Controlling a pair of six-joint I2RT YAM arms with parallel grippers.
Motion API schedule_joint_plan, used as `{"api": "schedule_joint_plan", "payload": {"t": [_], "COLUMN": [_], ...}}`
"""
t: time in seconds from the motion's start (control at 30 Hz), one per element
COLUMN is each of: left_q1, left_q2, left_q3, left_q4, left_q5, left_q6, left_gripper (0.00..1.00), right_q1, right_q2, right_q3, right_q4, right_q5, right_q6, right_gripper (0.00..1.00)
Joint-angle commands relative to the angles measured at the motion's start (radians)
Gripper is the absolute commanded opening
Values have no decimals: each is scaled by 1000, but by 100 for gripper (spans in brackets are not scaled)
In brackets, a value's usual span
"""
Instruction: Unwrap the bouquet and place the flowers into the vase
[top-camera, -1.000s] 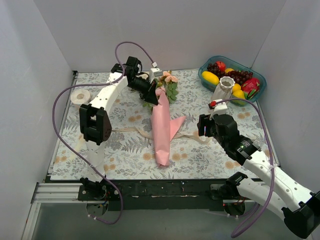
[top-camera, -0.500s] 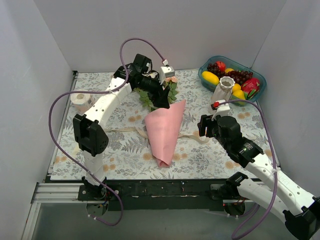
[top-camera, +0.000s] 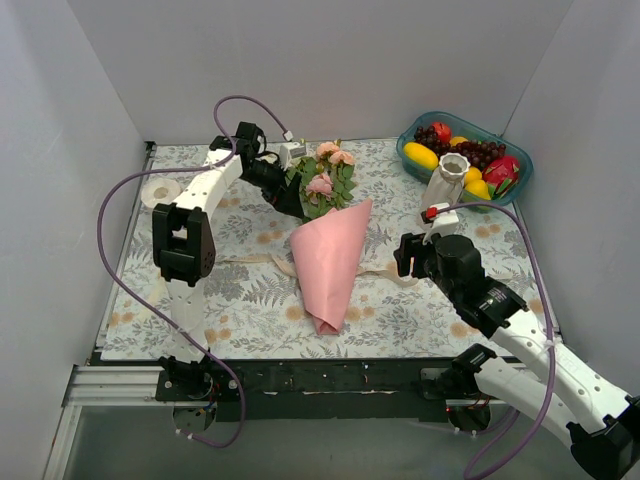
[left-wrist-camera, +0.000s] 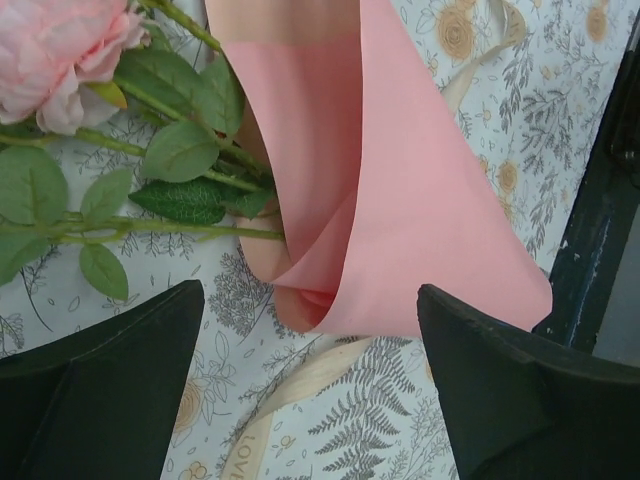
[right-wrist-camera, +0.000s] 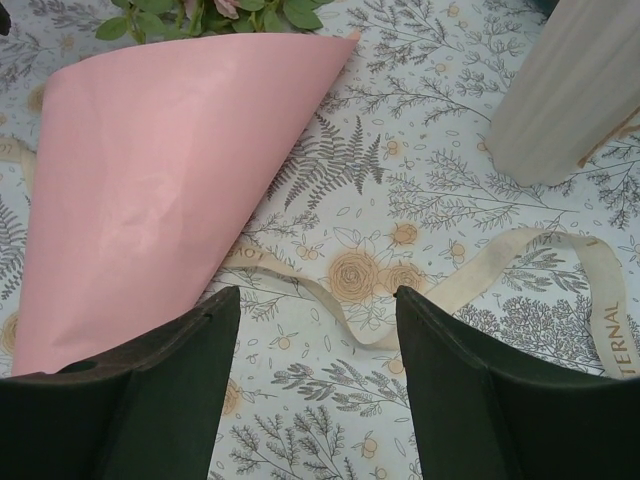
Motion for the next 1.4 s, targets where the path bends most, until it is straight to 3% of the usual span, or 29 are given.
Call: {"api": "schedule_joint_plan", "payload": {"t": [0.0, 0.23, 0.63, 0.7, 0.73, 0.77, 0.8, 0.83, 0.97, 1.37], "left_q1": [10, 8, 4, 1, -7, -9, -13, -18, -25, -64], "left_q2": [-32, -1, -17, -6, -1, 0, 3, 5, 19, -49], "left_q3": [-47, -76, -199, -192, -178, -175, -173, -172, -101, 158], "left_q4": [16, -76, 92, 67, 50, 27, 27, 27, -14, -152], "left_q5": [129, 194, 134, 138, 141, 138, 134, 116, 103, 115], "left_q6": [49, 159, 85, 98, 107, 110, 93, 86, 72, -8], "left_gripper": [88, 87, 83, 76, 62, 57, 45, 27, 0, 0], "right_q1": [5, 5, 5, 4, 5, 5, 5, 5, 5, 5], "right_q2": [-14, -3, 24, 26, 26, 27, 27, 32, 47, 35], "right_q3": [-14, -16, 7, 9, 10, 10, 15, 16, 27, 47], "right_q4": [23, 26, 33, 29, 27, 26, 24, 26, 29, 30], "right_q5": [-17, -8, -23, -22, -17, -11, -10, -8, -8, -28], "right_q6": [-4, -10, -9, -7, -7, -4, -5, -4, -1, -2], "right_gripper": [71, 71, 71, 71, 71, 71, 71, 71, 71, 71]}}
